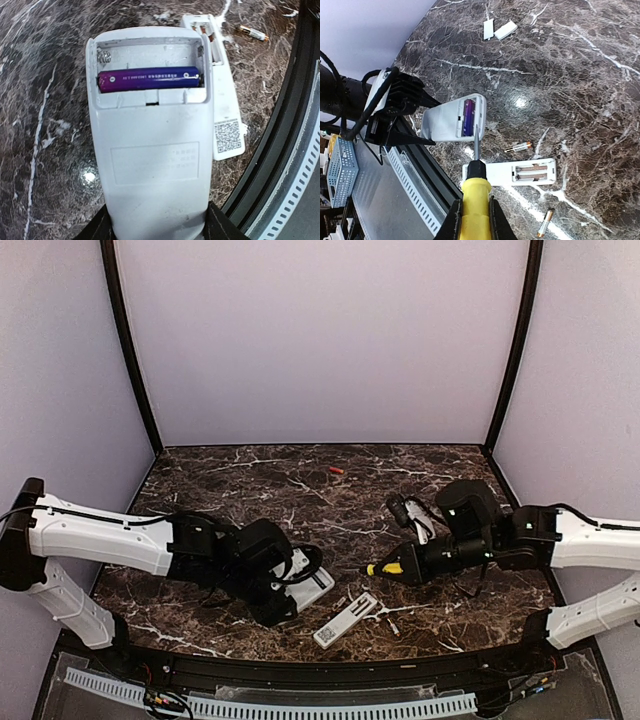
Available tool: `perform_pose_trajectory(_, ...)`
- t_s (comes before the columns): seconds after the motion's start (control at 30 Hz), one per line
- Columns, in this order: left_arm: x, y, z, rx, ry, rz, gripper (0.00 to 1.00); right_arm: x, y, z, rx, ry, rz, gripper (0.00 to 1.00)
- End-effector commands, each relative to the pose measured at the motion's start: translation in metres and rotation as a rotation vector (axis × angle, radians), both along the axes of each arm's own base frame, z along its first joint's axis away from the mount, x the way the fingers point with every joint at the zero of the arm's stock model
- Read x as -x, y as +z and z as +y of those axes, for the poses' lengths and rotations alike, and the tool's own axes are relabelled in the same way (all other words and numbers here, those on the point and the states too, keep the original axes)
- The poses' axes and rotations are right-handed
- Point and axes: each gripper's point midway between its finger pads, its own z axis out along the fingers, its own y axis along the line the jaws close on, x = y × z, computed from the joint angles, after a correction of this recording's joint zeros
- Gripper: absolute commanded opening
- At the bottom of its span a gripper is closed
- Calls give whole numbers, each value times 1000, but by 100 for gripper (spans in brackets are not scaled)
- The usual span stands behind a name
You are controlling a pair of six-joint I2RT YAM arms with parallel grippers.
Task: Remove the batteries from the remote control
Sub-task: Pick up the remote control without the battery cover from the center of the board, then remove the battery from the remote control without the battery cover.
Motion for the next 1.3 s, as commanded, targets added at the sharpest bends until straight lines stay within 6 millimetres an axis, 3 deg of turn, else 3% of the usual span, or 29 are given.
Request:
perform_pose_trajectory(0.0, 13, -3, -22, 40, -210, -1, 39, 7, 12, 20, -32, 100, 27, 0)
perform_pose_trajectory(0.27, 10, -12, -22, 1, -299, -49, 37, 15, -6, 27, 45, 128, 135, 0)
perform_pose_trajectory(0.5, 5, -13, -23, -11, -338, -95, 36, 7, -25, 23, 155, 79, 163, 0)
perform_pose_trajectory(1.0, 7, -23, -19, -48, -364, -88, 33, 5, -30, 13, 203, 45, 161, 0)
perform_pose_trajectory(1.27, 7, -15, -22, -18, -365, -100, 32, 13, -44, 23, 158, 93, 203, 0)
